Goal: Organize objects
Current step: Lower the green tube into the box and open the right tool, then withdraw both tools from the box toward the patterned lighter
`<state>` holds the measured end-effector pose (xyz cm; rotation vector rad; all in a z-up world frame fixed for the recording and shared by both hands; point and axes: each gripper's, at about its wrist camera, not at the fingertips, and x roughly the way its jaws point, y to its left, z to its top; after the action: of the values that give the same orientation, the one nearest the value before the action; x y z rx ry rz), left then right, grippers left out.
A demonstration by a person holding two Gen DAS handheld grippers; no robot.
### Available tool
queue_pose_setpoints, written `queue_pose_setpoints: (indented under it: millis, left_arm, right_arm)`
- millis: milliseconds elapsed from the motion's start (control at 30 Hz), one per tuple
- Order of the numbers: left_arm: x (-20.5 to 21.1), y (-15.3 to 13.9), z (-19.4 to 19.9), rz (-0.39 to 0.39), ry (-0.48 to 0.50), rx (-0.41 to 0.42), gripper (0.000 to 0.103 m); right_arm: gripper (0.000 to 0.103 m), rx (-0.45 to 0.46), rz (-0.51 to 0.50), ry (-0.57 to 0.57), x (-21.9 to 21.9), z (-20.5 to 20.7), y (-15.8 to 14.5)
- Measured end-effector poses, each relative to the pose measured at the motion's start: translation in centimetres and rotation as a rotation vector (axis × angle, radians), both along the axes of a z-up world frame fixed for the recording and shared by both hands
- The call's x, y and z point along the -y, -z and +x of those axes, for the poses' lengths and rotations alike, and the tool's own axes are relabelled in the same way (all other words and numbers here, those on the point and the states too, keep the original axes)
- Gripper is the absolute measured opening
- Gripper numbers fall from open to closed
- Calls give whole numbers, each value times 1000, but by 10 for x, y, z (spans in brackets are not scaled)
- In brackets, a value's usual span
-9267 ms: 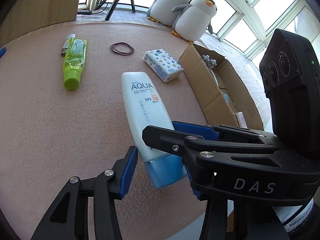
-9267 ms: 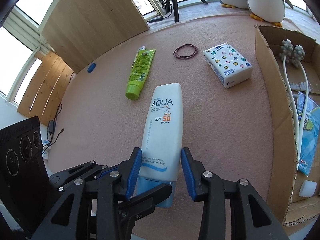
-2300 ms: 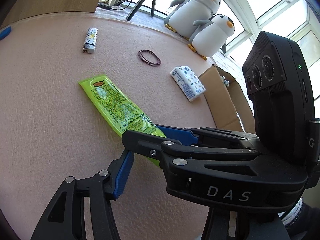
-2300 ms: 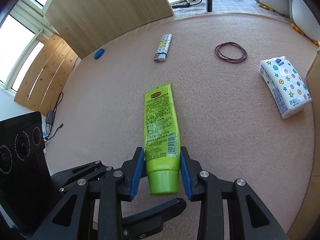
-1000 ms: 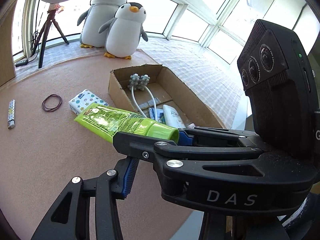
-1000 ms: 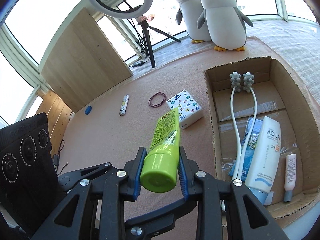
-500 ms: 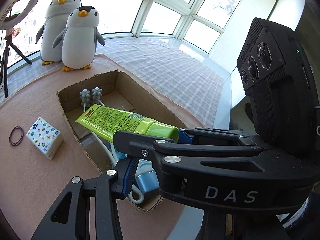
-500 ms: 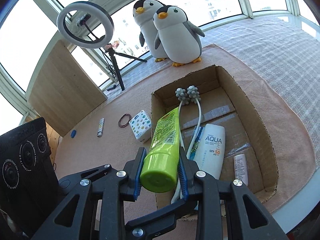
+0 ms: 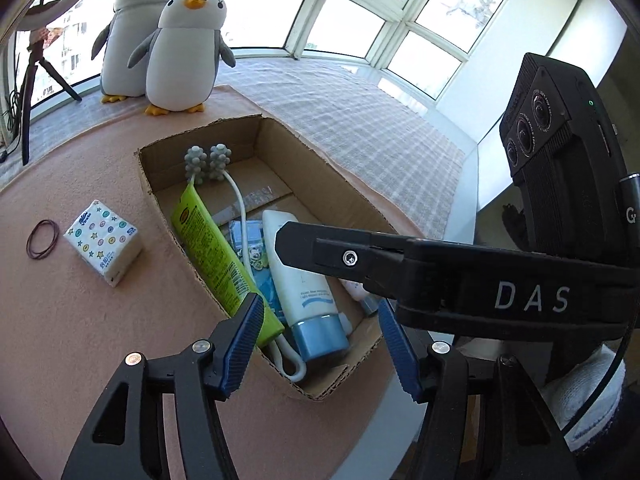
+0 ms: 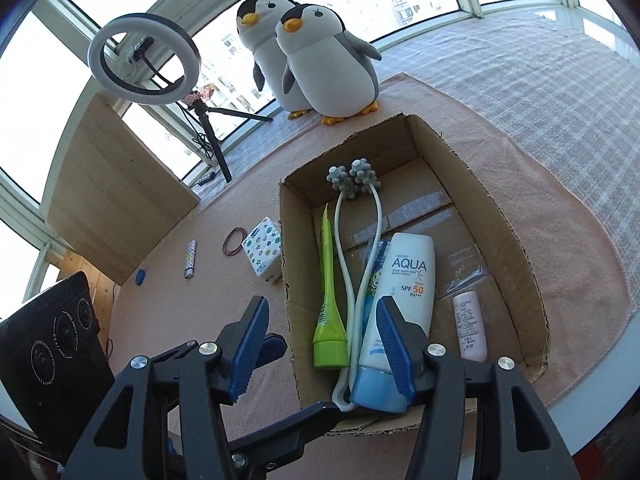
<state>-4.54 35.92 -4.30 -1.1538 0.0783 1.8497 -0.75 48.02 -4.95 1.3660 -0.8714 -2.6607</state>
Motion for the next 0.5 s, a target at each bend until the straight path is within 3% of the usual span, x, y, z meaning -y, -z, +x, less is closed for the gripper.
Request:
queue_pose_setpoints:
  millis: [500]
  left_arm:
    - [110, 14, -16, -6, -221, 63, 65]
  right_arm:
    - [53, 12, 32, -100, 57, -22, 8]
